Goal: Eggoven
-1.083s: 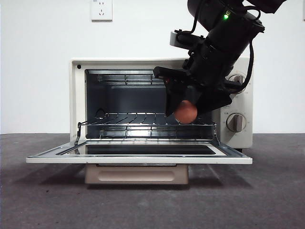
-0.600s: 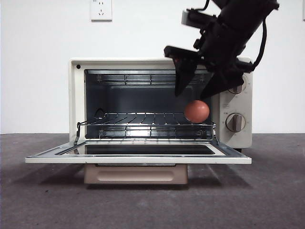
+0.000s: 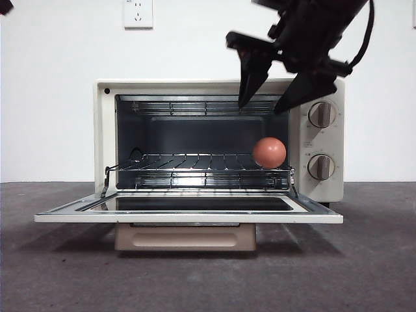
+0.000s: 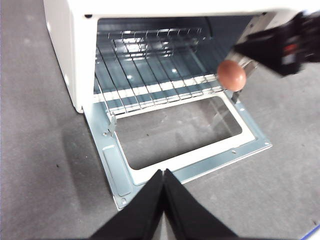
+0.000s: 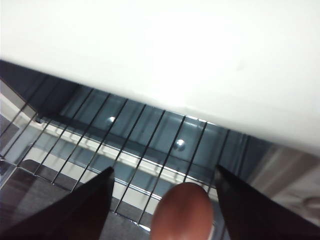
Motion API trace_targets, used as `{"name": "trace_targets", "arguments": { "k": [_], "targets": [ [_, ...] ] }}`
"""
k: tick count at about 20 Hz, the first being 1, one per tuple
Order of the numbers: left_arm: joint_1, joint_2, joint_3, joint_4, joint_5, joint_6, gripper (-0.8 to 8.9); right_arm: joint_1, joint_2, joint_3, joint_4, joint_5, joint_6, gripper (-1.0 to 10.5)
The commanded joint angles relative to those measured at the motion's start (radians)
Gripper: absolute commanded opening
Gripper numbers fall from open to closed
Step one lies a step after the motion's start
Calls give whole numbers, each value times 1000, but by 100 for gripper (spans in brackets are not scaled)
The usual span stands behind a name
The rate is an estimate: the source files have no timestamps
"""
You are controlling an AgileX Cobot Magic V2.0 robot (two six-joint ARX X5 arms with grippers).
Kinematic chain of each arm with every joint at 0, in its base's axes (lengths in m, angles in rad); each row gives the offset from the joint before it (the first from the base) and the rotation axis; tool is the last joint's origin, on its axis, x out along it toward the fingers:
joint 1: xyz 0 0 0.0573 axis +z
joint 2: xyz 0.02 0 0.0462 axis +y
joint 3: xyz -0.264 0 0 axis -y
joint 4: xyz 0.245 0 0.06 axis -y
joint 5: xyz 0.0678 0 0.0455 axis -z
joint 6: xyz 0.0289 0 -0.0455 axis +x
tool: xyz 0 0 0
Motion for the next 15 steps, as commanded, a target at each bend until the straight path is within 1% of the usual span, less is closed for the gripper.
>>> {"name": "trace_targets", "arguments": {
  "k": [1,4,8,9,10,12,15],
  "targets": [
    [0,47,-24,69,2,-2,6,8,-51,6,-31,3,4,320],
    [42,117,-90,174,13,-15,6,8,-171,6,-123,0,-5,320],
    [164,246,-182,338,163,-45,6,8,-360,6,-297,1,-43,320],
    [203,292,-200,377,228,-46,6,8,-411,6,-346,0,-44,320],
    [232,334,-210,400,261,-46,6,8,-449,6,-384,0,-46,320],
    [285,433,-214,431,274,-34,6,8,-529,6,-455,1,-47,320],
    [325,585,-214,527,394,-30,6,8,-637,6,-521,4,-45,320]
  ]
}}
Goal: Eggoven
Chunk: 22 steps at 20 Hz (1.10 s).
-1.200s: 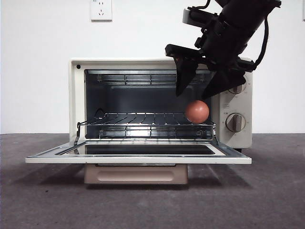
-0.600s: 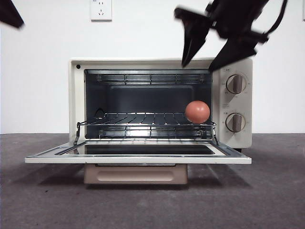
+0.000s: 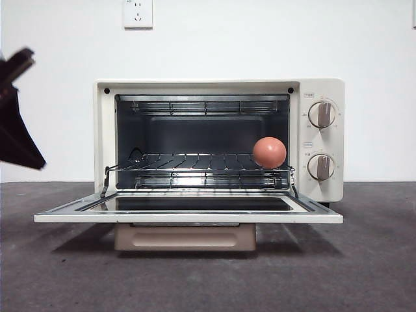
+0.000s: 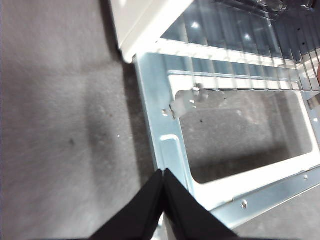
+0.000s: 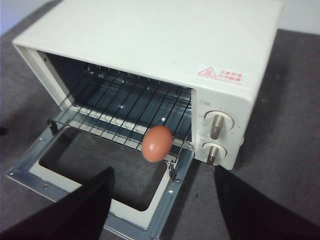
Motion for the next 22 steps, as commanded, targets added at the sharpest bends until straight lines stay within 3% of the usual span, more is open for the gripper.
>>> {"name": "trace_targets", "arguments": {
  "k": [1,8,18,22],
  "targets": [
    [3,103,3,73,55,9,6,8,-47,6,-13,4,-4,320],
    [0,347,3,195,73,8,6,8,-141,6,-37,8,16,320],
    [-27,430,3,227,264,6,6,8,-139,6,-52,48,18,320],
    [10,430,4,302,399,-61,6,8,-139,6,-53,51,19,320]
  ]
}}
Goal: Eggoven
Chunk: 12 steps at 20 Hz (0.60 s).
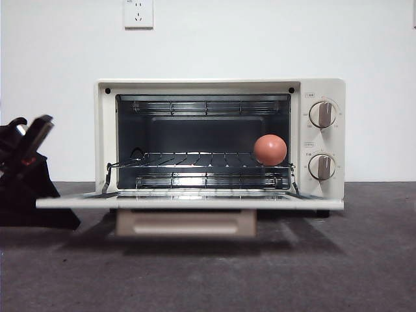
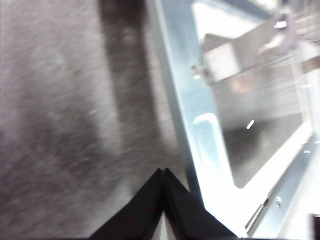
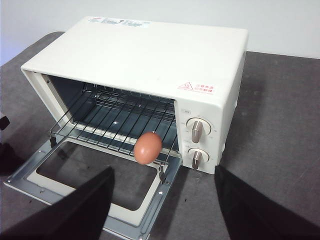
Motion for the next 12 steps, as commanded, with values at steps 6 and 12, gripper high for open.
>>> {"name": "trace_targets", "arguments": {
  "k": [6,12],
  "targets": [
    [40,18,8,276,190,-230,6,8,6,6,3,4,13,320],
    [40,18,9,737,131,-541,6,8,6,6,-21,4,21,320]
  ]
}}
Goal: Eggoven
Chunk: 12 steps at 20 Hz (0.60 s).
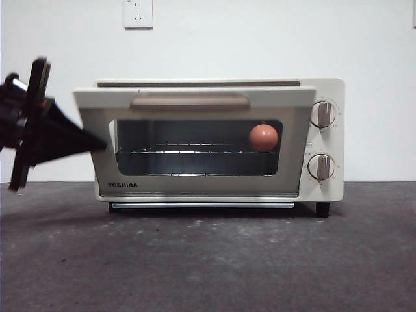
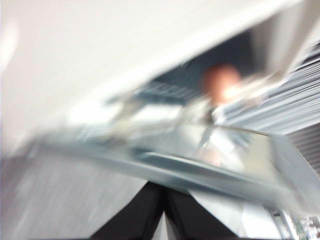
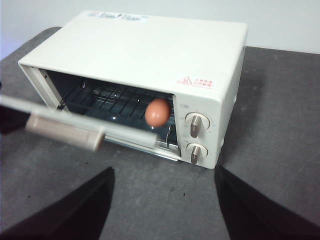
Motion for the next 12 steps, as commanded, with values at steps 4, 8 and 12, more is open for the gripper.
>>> {"name": "trace_targets", "arguments": {
  "k": [4,8,12],
  "targets": [
    [-1,12,13,232,-59,-225,6,8,6,6,-22,4,29,319],
    [-9,-45,13,218,-59,-226,7,8,6,6,-25,3,29,319],
    [-19,-143,13,150,-60,-214,7,8,8,6,-26,-8,29,315]
  ]
}}
